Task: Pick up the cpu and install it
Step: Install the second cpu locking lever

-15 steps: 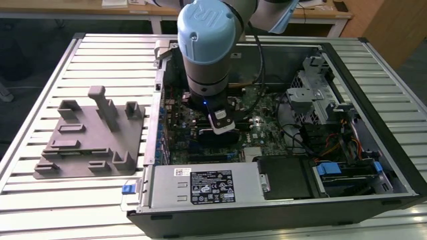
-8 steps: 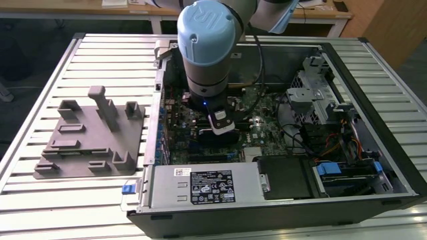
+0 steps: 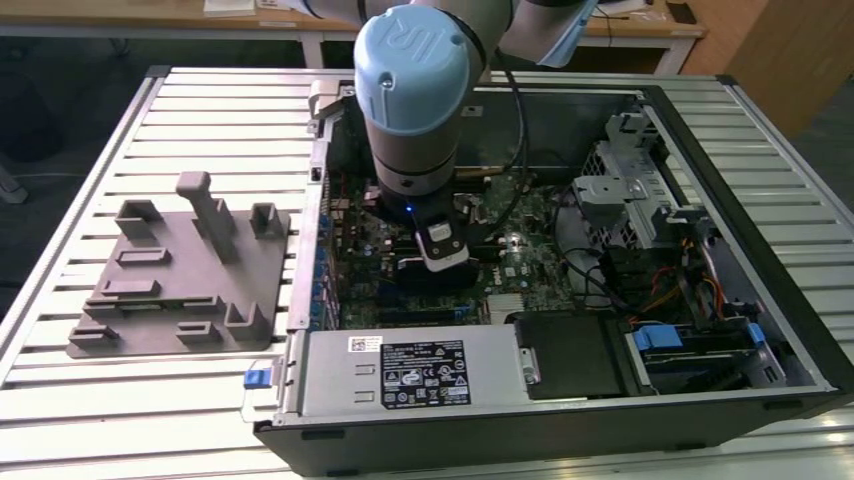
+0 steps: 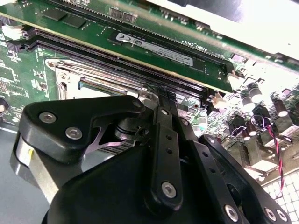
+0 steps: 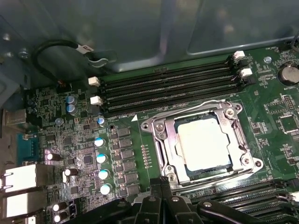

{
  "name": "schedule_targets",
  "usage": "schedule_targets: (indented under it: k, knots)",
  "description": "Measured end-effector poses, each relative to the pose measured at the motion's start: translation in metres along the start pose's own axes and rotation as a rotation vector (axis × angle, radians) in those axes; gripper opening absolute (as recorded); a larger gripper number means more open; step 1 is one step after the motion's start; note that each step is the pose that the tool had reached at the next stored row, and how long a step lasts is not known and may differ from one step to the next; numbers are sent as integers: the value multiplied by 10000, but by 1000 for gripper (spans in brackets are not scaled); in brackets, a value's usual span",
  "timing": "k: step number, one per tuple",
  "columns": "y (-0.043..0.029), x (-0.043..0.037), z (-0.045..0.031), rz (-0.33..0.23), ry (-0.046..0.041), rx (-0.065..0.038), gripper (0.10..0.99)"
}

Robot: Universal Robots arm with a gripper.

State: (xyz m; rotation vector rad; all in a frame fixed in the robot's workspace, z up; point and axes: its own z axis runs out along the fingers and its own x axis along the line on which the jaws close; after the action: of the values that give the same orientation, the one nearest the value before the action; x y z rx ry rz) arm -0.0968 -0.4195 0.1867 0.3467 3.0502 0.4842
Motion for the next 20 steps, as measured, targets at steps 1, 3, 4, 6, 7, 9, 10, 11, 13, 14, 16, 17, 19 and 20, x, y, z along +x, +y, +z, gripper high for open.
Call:
schedule_targets:
  k: [1,3,4,6,7,9,10,11,13,14,16,17,19,20]
  knots:
    - [0,0,0,0,0,-1,106]
    - [0,0,2,0,0,-3,106]
    - [0,0,2,0,-1,-3,106]
    - [0,0,2,0,-1,-3,106]
    - [0,0,2,0,0,-3,106]
    - [0,0,2,0,-1,-3,106]
    - [0,0,2,0,0,-3,106]
    - [-1,0,3,0,-1,-2,106]
    - [-1,0,3,0,-1,-3,106]
    - [-1,0,3,-1,-1,-2,106]
    - [1,0,1,-3,-6,14,106]
    - [3,-1,-4,-4,-12,29,106]
    - [10,-1,-28,-5,-16,63,106]
    - [14,0,-39,-6,-17,58,106]
